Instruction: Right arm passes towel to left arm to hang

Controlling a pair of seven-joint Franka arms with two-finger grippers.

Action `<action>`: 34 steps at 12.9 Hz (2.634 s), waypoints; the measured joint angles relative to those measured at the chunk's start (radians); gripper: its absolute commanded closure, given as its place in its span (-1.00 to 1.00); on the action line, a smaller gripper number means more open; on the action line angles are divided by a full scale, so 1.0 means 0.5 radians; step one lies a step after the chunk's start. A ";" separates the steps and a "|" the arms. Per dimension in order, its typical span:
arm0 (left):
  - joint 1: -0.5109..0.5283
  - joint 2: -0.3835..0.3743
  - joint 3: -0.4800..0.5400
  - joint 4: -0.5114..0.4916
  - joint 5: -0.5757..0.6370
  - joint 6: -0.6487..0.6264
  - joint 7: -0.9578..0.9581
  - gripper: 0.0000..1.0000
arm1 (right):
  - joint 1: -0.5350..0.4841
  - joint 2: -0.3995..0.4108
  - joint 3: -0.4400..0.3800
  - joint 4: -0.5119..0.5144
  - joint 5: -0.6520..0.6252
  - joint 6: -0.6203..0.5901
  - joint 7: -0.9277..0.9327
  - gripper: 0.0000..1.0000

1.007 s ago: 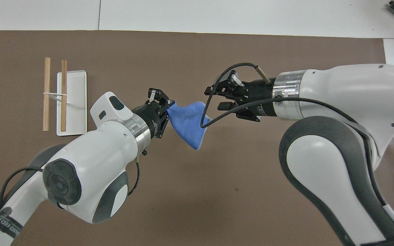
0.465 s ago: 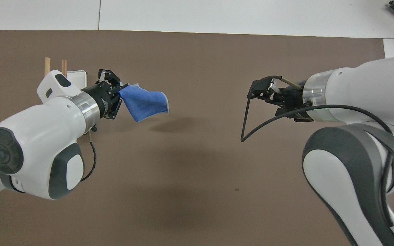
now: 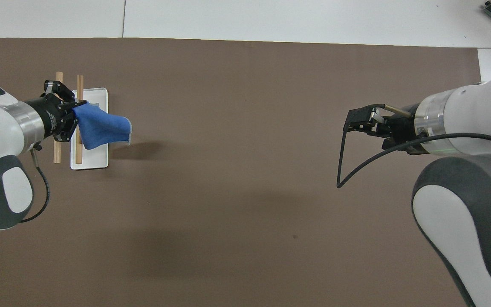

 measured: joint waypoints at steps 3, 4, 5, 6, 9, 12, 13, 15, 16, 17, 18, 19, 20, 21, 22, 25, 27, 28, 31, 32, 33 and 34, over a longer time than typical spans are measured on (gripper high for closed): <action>0.196 0.000 -0.001 -0.001 0.000 -0.014 0.030 1.00 | -0.037 -0.002 -0.007 0.005 -0.023 -0.033 -0.085 -1.00; 0.259 0.000 0.000 -0.001 0.000 -0.014 0.065 1.00 | -0.057 -0.008 -0.012 0.010 -0.041 -0.058 -0.134 -1.00; 0.318 0.000 0.000 -0.001 0.000 -0.011 0.114 1.00 | -0.075 -0.015 -0.022 0.015 -0.066 -0.087 -0.179 -1.00; 0.366 0.000 0.000 -0.001 0.000 0.001 0.157 1.00 | -0.084 -0.021 -0.043 0.018 -0.081 -0.105 -0.236 -1.00; 0.459 0.000 0.000 -0.001 0.000 0.099 0.200 1.00 | -0.100 -0.031 -0.120 0.052 -0.088 -0.204 -0.428 -1.00; 0.501 0.007 0.000 -0.013 0.000 0.105 0.202 1.00 | -0.043 -0.048 -0.202 0.133 -0.203 -0.356 -0.496 -1.00; 0.501 0.022 -0.002 -0.025 0.000 0.110 0.202 1.00 | 0.022 -0.052 -0.264 0.158 -0.256 -0.380 -0.497 -1.00; 0.501 0.077 -0.006 -0.051 0.000 0.188 0.202 1.00 | 0.132 -0.054 -0.365 0.189 -0.354 -0.403 -0.497 -1.00; 0.501 0.108 -0.007 -0.060 0.000 0.232 0.202 1.00 | 0.147 -0.053 -0.387 0.208 -0.393 -0.426 -0.497 -1.00; 0.501 0.138 -0.010 -0.064 0.000 0.268 0.202 1.00 | 0.147 -0.052 -0.405 0.235 -0.408 -0.465 -0.497 -1.00; 0.500 0.163 -0.015 -0.064 0.000 0.291 0.202 1.00 | 0.147 -0.047 -0.424 0.268 -0.409 -0.504 -0.500 -1.00; 0.498 0.185 -0.020 -0.065 0.000 0.307 0.202 1.00 | 0.147 -0.037 -0.439 0.303 -0.409 -0.533 -0.504 -1.00; 0.498 0.201 -0.023 -0.067 0.000 0.324 0.202 1.00 | 0.147 -0.027 -0.445 0.329 -0.409 -0.547 -0.506 -1.00; 0.498 0.211 -0.022 -0.078 0.000 0.347 0.202 1.00 | 0.147 -0.016 -0.445 0.347 -0.417 -0.554 -0.506 -1.00; 0.498 0.215 -0.022 -0.097 0.000 0.369 0.202 1.00 | 0.151 -0.006 -0.445 0.367 -0.433 -0.565 -0.506 -1.00; 0.498 0.215 -0.022 -0.185 0.000 0.468 0.202 1.00 | 0.185 0.008 -0.479 0.402 -0.448 -0.601 -0.507 -1.00; 0.498 0.217 -0.023 -0.237 0.000 0.511 0.202 1.00 | 0.247 0.009 -0.550 0.405 -0.448 -0.626 -0.508 -1.00; 0.498 0.221 -0.024 -0.251 0.000 0.516 0.202 1.00 | 0.278 0.010 -0.594 0.405 -0.448 -0.639 -0.523 -1.00; 0.493 0.268 -0.037 -0.265 0.000 0.557 0.202 1.00 | 0.315 0.022 -0.674 0.391 -0.448 -0.654 -0.613 -1.00; 0.493 0.277 -0.039 -0.269 0.000 0.567 0.202 1.00 | 0.315 0.025 -0.678 0.384 -0.448 -0.654 -0.634 -1.00; 0.493 0.281 -0.040 -0.276 0.000 0.568 0.202 1.00 | 0.316 0.026 -0.678 0.379 -0.448 -0.654 -0.640 -1.00; 0.493 0.282 -0.040 -0.287 0.000 0.568 0.203 0.53 | 0.319 0.026 -0.678 0.379 -0.448 -0.655 -0.640 -1.00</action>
